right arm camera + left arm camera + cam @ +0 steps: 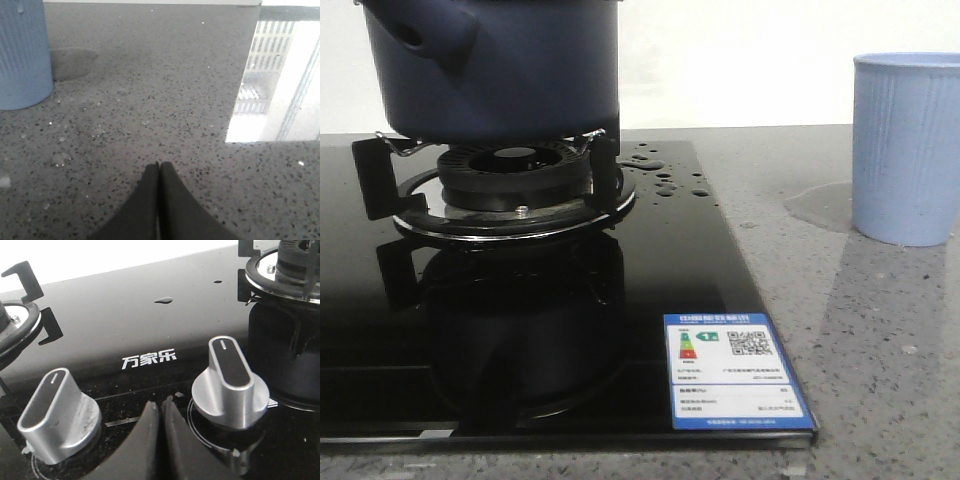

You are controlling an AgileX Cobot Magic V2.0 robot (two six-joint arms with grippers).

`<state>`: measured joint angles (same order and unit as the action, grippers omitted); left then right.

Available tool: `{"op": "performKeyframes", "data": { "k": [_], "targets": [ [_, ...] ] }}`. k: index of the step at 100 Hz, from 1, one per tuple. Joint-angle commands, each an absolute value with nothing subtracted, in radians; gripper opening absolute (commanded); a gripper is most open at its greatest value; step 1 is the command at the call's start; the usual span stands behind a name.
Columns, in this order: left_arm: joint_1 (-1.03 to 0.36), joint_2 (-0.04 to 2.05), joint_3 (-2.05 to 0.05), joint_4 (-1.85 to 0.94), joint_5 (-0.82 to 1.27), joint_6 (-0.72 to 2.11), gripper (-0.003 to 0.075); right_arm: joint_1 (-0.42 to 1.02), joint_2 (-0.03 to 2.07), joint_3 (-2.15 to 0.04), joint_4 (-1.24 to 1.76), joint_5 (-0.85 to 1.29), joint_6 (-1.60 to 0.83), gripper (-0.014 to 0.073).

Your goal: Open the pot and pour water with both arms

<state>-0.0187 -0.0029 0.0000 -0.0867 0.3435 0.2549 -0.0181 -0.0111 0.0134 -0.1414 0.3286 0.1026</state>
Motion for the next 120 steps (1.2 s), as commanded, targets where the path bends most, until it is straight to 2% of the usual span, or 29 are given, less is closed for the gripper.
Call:
{"op": "performKeyframes", "data": {
  "k": [1,110,120],
  "targets": [
    [-0.019,-0.028,0.039,-0.102,0.313,0.244,-0.0020,-0.021,-0.033,0.019,-0.154,0.307,0.098,-0.0066],
    [-0.019,-0.028,0.039,-0.102,0.313,0.244,-0.0019,-0.021,-0.033,0.019,-0.154,0.307,0.098,-0.0066],
    [-0.019,-0.028,0.039,-0.102,0.313,0.244,-0.0020,-0.021,-0.033,0.019,-0.229,0.259,0.098,-0.0066]
  ]
}}
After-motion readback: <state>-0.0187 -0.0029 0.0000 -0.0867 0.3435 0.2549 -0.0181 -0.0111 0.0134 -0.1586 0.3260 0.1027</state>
